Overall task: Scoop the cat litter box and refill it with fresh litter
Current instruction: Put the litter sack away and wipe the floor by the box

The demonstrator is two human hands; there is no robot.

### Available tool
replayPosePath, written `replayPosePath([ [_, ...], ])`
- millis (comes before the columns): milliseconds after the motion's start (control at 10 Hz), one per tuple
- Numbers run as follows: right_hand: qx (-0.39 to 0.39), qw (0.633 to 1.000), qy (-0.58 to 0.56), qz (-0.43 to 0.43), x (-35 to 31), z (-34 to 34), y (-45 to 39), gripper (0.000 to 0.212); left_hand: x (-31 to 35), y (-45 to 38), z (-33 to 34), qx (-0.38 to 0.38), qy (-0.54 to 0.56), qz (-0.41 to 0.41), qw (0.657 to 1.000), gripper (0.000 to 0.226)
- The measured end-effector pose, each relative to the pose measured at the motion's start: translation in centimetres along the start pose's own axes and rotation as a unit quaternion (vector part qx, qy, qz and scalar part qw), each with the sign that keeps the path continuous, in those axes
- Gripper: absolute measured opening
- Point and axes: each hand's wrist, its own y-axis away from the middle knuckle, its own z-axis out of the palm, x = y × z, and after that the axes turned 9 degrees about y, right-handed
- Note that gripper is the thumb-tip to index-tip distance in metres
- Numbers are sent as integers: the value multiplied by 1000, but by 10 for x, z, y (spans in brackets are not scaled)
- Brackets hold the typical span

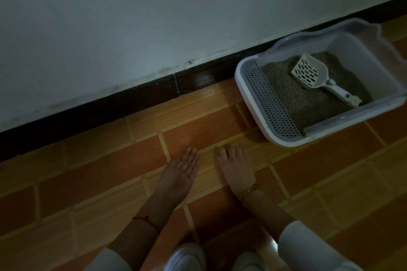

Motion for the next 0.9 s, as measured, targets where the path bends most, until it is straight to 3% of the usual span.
replayPosePath([
  [100, 1, 1000, 10, 7, -4, 0, -4, 26, 15, 0, -7, 120, 570, -111, 805, 30],
  [200, 14, 1000, 11, 7, -6, -7, -9, 29, 37, 6, 3, 154, 589, -205, 766, 29],
  [300, 40, 996, -79, -33, -21, -24, -2, 7, 44, 8, 16, 145, 568, -234, 776, 32],
  [400, 9, 989, -143, -49, -30, -38, 8, 12, 57, 6, 26, 111, 542, -261, 791, 28],
  [500, -36, 982, -176, 63, -2, -40, 16, 20, 57, 3, 33, 99, 594, -274, 749, 29],
  [600, -42, 961, -145, 230, 55, -25, 34, 18, 60, -1, 41, 86, 637, -286, 711, 31],
  [700, -64, 946, -55, 312, 96, -7, 60, 29, 67, -6, 50, 80, 630, -299, 712, 28],
  [900, -99, 962, 41, 252, 104, 14, 76, 23, 75, -12, 66, 68, 612, -305, 727, 26],
])
